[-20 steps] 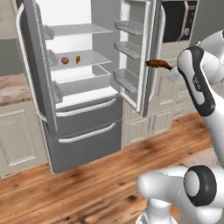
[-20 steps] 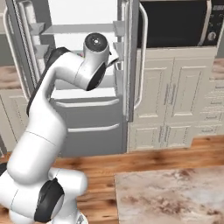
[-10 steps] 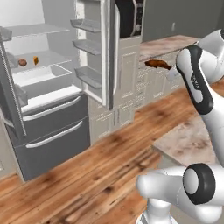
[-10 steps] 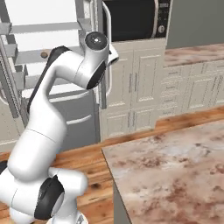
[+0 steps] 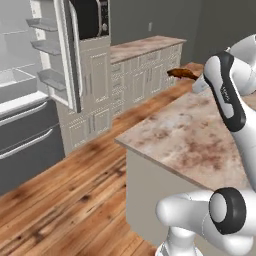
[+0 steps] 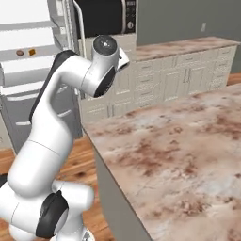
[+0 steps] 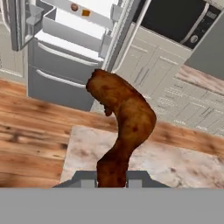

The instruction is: Take the cheese, chicken drumstick, and onion from the fridge and place them on the plate on the dining counter to create an appetizer plate.

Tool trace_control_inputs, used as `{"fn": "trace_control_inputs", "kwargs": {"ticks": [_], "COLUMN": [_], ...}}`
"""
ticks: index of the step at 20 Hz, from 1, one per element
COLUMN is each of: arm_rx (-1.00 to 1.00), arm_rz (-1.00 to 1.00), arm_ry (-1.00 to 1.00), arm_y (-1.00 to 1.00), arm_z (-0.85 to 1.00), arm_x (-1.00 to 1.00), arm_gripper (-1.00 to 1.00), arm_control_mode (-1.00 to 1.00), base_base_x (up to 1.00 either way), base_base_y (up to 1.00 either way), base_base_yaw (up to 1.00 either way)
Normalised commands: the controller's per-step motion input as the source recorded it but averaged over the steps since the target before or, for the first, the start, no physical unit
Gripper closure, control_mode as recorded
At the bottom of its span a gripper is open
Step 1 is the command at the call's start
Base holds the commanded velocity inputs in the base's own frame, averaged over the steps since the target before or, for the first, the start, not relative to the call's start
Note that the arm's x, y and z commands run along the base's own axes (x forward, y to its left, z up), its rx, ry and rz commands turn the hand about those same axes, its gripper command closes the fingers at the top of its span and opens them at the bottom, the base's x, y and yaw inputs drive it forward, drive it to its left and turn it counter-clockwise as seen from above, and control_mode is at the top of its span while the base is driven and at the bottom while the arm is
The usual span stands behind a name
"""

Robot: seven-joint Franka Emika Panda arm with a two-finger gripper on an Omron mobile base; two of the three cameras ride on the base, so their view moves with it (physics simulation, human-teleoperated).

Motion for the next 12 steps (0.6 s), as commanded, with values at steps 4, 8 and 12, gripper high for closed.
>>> {"fn": "trace_control_inputs", "kwargs": {"ticks": [4,8,12], "arm_rx": [0.00,0.00,0.00], "arm_rz": [0.00,0.00,0.00], "arm_ry": [0.00,0.00,0.00], "arm_y": [0.00,0.00,0.00], "arm_z": [0.00,0.00,0.00], "arm_x": [0.00,0.00,0.00], "arm_gripper": [1.00,1.00,1.00], "arm_control_mode": [1.00,1.00,1.00], "base_base_x": [-1.00,-1.00,-1.00], "base_base_y": [-0.61,-0.63,-0.63], "base_base_yaw": [-0.30,-0.28,-0.28]}}
